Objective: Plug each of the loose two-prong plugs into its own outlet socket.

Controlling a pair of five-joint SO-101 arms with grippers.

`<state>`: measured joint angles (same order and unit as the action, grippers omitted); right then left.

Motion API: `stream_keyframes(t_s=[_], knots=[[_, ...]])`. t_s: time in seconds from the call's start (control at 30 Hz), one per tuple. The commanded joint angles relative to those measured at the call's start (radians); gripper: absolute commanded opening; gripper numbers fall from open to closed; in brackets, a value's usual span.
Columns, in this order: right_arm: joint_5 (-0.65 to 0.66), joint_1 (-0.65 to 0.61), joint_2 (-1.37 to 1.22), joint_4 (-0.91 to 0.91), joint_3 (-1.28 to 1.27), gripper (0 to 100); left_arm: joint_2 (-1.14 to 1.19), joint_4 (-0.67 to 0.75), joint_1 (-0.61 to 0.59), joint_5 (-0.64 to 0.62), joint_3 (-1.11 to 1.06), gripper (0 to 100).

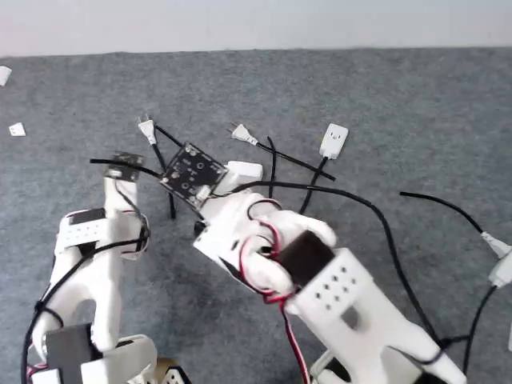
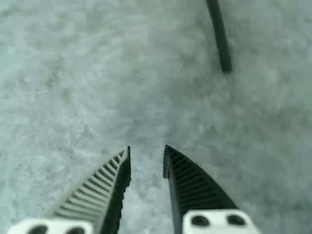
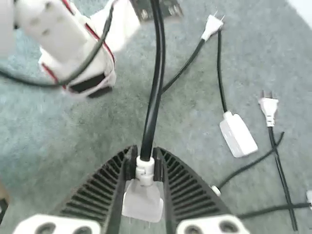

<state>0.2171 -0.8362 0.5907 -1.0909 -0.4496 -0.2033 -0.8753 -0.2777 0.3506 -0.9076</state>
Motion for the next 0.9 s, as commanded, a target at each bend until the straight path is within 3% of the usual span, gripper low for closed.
stream_keyframes(t_s=[0.0, 0.27, 0.53, 0.63, 0.87], knots=[[0.006, -0.004, -0.065, 0.102, -0.017, 0.8, -0.133, 0.017, 0.054, 0.106, -0.074, 10], [-0.029, -0.028, -0.188, 0.154, -0.025, 0.8, -0.572, 0.124, 0.126, 0.189, -0.395, 10], [-0.058, -0.024, -0.188, 0.154, -0.026, 0.8, -0.651, 0.127, 0.141, 0.199, -0.446, 10], [-0.144, 0.021, -0.191, 0.153, -0.026, 0.8, -0.651, 0.157, 0.140, 0.193, -0.449, 10], [-0.377, 0.314, -0.191, 0.148, -0.094, 0.8, -0.652, 0.379, 0.077, -0.123, -0.504, 10]])
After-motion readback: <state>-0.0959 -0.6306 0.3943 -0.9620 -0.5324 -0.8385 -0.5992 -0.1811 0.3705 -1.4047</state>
